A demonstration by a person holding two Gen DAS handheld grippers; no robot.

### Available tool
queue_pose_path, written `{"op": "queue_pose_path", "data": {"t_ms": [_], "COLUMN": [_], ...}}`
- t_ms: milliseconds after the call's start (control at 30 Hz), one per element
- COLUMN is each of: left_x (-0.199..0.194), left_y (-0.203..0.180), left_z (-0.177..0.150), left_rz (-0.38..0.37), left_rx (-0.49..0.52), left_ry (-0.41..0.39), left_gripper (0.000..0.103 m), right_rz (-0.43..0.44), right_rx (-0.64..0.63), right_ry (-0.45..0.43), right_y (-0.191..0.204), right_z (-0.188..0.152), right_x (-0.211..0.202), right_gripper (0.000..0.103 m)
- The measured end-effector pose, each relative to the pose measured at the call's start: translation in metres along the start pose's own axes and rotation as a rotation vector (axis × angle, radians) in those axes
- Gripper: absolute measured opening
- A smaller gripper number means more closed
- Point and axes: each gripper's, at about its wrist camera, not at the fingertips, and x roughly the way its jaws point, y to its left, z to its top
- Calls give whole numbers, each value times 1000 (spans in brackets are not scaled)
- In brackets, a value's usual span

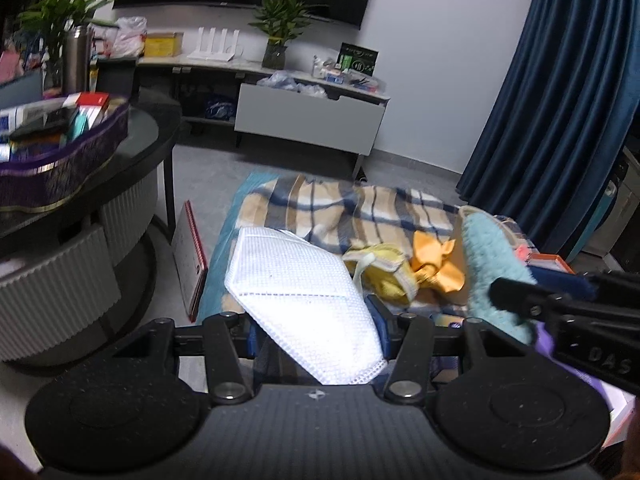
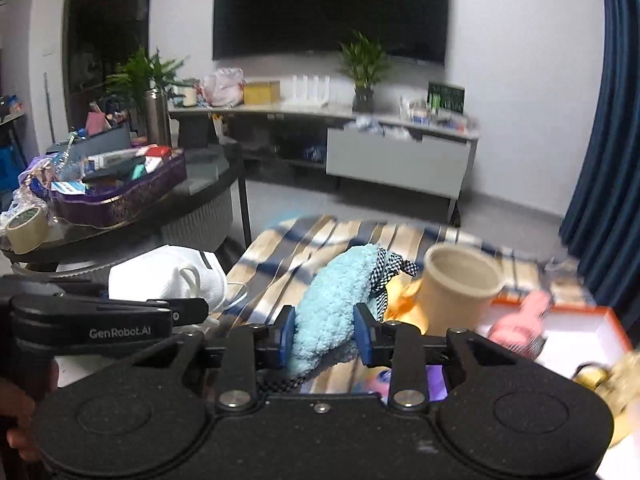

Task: Organize soft objects
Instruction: 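Lift the mask and blue sock off the blanket with both grippers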

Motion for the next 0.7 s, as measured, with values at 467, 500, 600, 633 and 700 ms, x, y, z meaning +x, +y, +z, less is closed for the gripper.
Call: {"op": "queue_pose_path", "data": {"t_ms": [467,500,600,633,700], "left_x": [-8,-8,-8,-8,-7], "left_y": [-35,-36,-42,-44,-46], "left_z": [13,13,15,15,15], "left_rz": [-4,-5,-10,-9,-10], "left_rx": [27,27,31,34,39], "left_ry": [-24,-25,-23,-23,-23], "left_gripper": [51,51,51,51,51], "right_rz": [-43,-43,-55,-58,-58], "right_rx": [24,30,37,42,47], "right_ry": [-98,-105,-119,-122,-129], "right_y": [-59,-62,-73,-77,-80], "right_z": [1,0,-1,-2,-2], "right_x": [-44,-47,-55,-57,-59], "right_gripper": [39,39,39,39,39]}}
